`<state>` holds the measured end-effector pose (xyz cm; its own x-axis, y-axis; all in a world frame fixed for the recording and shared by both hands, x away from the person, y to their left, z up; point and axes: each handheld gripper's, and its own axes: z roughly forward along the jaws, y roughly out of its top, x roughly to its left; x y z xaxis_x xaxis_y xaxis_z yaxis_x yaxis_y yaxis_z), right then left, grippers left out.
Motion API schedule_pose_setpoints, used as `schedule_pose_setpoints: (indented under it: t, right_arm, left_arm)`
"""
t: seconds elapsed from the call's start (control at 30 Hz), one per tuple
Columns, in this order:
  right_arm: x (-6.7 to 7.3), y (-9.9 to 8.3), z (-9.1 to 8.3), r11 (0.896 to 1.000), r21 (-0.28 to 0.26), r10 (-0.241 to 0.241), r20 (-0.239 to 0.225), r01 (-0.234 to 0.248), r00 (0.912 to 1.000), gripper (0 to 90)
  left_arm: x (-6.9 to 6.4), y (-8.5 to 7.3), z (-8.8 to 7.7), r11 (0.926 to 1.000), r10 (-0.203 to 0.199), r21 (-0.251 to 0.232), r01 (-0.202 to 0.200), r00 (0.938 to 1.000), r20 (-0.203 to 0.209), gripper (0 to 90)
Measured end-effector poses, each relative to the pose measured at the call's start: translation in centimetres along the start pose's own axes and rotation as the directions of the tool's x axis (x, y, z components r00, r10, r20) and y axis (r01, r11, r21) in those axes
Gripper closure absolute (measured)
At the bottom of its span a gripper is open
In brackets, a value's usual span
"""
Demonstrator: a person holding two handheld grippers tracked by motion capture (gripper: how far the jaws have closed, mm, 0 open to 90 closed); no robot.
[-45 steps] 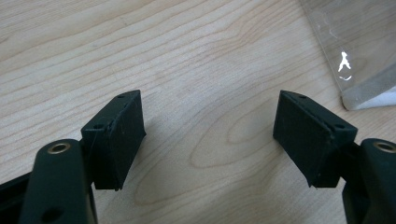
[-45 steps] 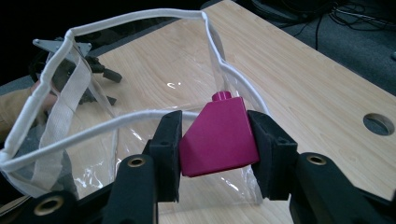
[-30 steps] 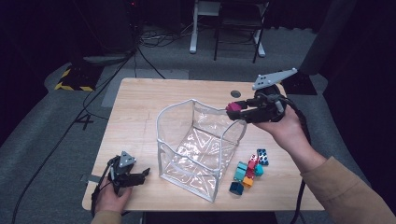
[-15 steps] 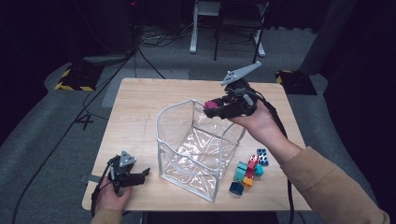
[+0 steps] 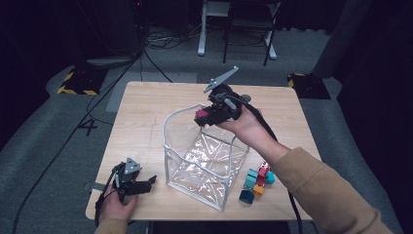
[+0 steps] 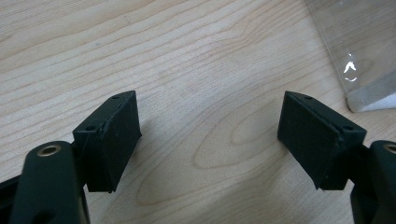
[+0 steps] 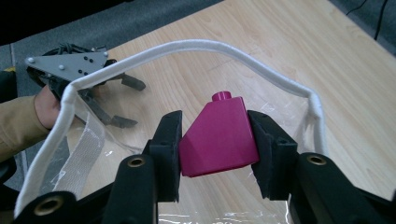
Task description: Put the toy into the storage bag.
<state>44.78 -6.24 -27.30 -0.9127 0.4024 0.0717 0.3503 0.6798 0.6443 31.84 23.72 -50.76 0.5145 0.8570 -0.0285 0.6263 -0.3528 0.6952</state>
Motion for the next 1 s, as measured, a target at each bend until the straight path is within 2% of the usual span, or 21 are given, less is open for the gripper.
schedule_pose_setpoints:
  t: [0.03, 0.13, 0.17, 0.23, 0.33, 0.43, 0.53, 0.57, 0.6, 0.63, 0.67, 0.7, 0.73, 0.77, 0.8, 0.83, 0.87, 0.9, 1.0]
  right_arm:
    - [-0.1, 0.2, 0.9, 1.0, 0.024, 0.004, 0.0, -0.004, 1.0, 58.0]
    - [-0.3, 0.4, 2.0, 0.997, 0.072, 0.009, 0.002, -0.009, 1.0, 58.0]
    - [-0.3, 0.4, 2.0, 0.997, 0.072, 0.009, 0.002, -0.009, 1.0, 58.0]
    - [-0.3, 0.5, 3.3, 0.992, 0.127, 0.01, 0.004, -0.01, 0.9999, 57.9]
    - [-0.4, 0.5, 3.9, 0.988, 0.152, 0.012, 0.006, -0.013, 0.9999, 57.9]
    - [-0.4, 0.4, 5.2, 0.976, 0.22, 0.013, -0.003, -0.012, 0.9999, 57.9]
    - [0.0, 0.2, 6.4, 0.957, 0.288, -0.013, 0.001, 0.013, 0.9999, 57.9]
    - [0.0, 0.2, 6.4, 0.957, 0.288, -0.013, 0.001, 0.013, 0.9999, 57.9]
    - [0.2, 0.1, 7.0, 0.945, 0.327, -0.024, -0.001, 0.023, 0.9997, 57.9]
    - [0.2, 0.1, 7.0, 0.945, 0.327, -0.024, -0.001, 0.023, 0.9997, 57.9]
    - [0.4, 0.0, 7.5, 0.934, 0.356, -0.029, 0.0, 0.027, 0.9996, 57.8]
    - [0.4, 0.0, 7.5, 0.934, 0.356, -0.029, 0.0, 0.027, 0.9996, 57.8]
    - [0.4, 0.0, 7.7, 0.929, 0.368, -0.026, -0.014, 0.029, 0.9996, 57.8]
    - [0.5, 0.0, 8.1, 0.918, 0.395, -0.034, -0.016, 0.038, 0.9993, 57.8]
    - [0.5, 0.0, 8.2, 0.913, 0.406, -0.034, -0.019, 0.039, 0.9992, 57.8]
    - [0.5, 0.0, 8.2, 0.913, 0.406, -0.034, -0.019, 0.039, 0.9992, 57.8]
    - [0.6, -0.1, 8.5, 0.903, 0.428, -0.036, -0.027, 0.044, 0.999, 57.8]
    - [0.6, -0.1, 8.5, 0.903, 0.428, -0.036, -0.027, 0.044, 0.999, 57.8]
    - [0.6, -0.2, 8.7, 0.893, 0.448, -0.027, -0.026, 0.036, 0.9993, 57.8]
  left_arm:
    - [0.0, 0.0, 0.0, 1.0, -0.001, 0.0, 0.001, 1.0, -0.001, 21.4]
    - [0.0, 0.0, 0.0, 1.0, -0.008, -0.001, 0.008, 1.0, 0.001, 21.1]
    - [0.0, 0.0, 0.0, 1.0, -0.008, -0.001, 0.008, 1.0, 0.0, 21.1]
    - [0.0, 0.0, 0.0, 1.0, -0.008, -0.002, 0.008, 1.0, -0.001, 21.1]
    - [0.0, 0.0, 0.0, 1.0, -0.005, -0.002, 0.005, 1.0, -0.003, 21.0]
    - [0.0, 0.0, 0.0, 1.0, -0.007, -0.001, 0.007, 1.0, -0.002, 20.9]
    - [0.0, 0.0, 0.0, 1.0, -0.007, -0.001, 0.007, 1.0, -0.001, 20.9]
    - [0.0, 0.0, 0.0, 1.0, -0.007, -0.001, 0.007, 1.0, -0.001, 20.8]
    - [0.0, 0.0, 0.0, 1.0, -0.007, -0.001, 0.007, 1.0, -0.001, 20.8]
    - [0.0, 0.0, 0.0, 1.0, -0.01, -0.001, 0.01, 1.0, -0.002, 20.8]
    - [0.0, 0.0, 0.0, 1.0, -0.009, -0.001, 0.009, 1.0, -0.002, 20.8]
    - [0.0, 0.0, 0.0, 1.0, -0.009, -0.001, 0.009, 1.0, -0.002, 20.8]
    - [0.0, 0.0, 0.0, 1.0, -0.01, -0.001, 0.01, 1.0, -0.002, 20.8]
    - [0.0, 0.0, 0.0, 1.0, -0.008, -0.002, 0.008, 1.0, -0.004, 20.8]
    - [0.0, 0.0, 0.0, 1.0, -0.009, -0.002, 0.009, 1.0, -0.003, 20.8]
    - [0.0, 0.0, 0.0, 1.0, -0.009, -0.002, 0.009, 1.0, -0.003, 20.8]
    - [0.0, 0.0, 0.0, 1.0, -0.009, -0.001, 0.009, 1.0, -0.003, 20.8]
    - [0.0, 0.0, 0.0, 1.0, -0.009, -0.001, 0.009, 1.0, -0.003, 20.8]
    - [0.0, 0.0, 0.0, 1.0, -0.008, -0.001, 0.008, 1.0, -0.003, 20.8]
